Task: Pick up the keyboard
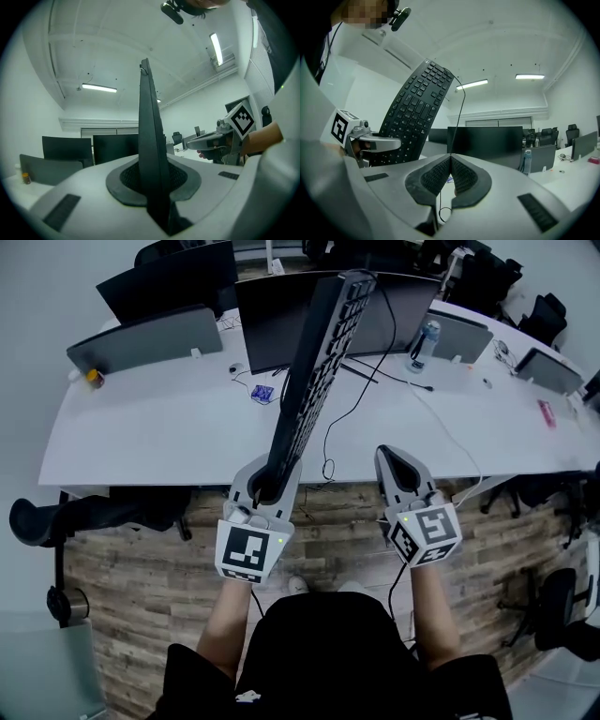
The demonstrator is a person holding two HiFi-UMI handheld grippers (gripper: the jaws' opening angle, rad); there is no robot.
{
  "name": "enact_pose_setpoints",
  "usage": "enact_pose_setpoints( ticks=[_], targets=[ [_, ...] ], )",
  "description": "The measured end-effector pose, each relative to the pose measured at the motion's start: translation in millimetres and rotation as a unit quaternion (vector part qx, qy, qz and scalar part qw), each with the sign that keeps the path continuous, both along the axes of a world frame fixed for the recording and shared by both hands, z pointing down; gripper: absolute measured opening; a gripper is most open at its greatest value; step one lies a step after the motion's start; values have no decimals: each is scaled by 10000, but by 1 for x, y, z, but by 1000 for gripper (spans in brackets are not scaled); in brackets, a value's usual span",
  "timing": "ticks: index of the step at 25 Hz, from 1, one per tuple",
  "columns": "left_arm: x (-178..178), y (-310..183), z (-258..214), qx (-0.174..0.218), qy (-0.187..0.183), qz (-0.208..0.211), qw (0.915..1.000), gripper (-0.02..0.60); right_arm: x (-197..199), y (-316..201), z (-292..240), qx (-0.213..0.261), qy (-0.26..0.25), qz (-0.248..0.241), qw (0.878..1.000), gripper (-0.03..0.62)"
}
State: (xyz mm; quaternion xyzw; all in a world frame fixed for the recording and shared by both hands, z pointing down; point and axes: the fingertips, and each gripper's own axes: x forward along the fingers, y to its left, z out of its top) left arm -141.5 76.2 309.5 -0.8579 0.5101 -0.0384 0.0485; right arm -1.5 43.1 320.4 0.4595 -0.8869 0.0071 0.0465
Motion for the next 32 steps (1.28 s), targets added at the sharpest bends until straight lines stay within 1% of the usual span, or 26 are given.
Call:
enact_pose_setpoints(
  ticks=[6,18,23,26,32],
  targets=[
    [17,5,-6,133,-111,-158,9997,77,9,6,-4,25,19,-240,9997,5],
    [55,33,-10,-29,-49,-403,9992,77,50,30,-10,58,-118,-455,9989,5],
    [68,48,-8,36,-179,-465,9988,77,64,43,-14,133,-305,-463,9984,5],
    [73,57,-7,-27,-182,-541,9984,77,68,52,-14,114,-315,-523,9981,4],
    [81,74,-7,15,-187,-583,9981,77,68,71,-14,140,-177,-723,9971,2]
  ],
)
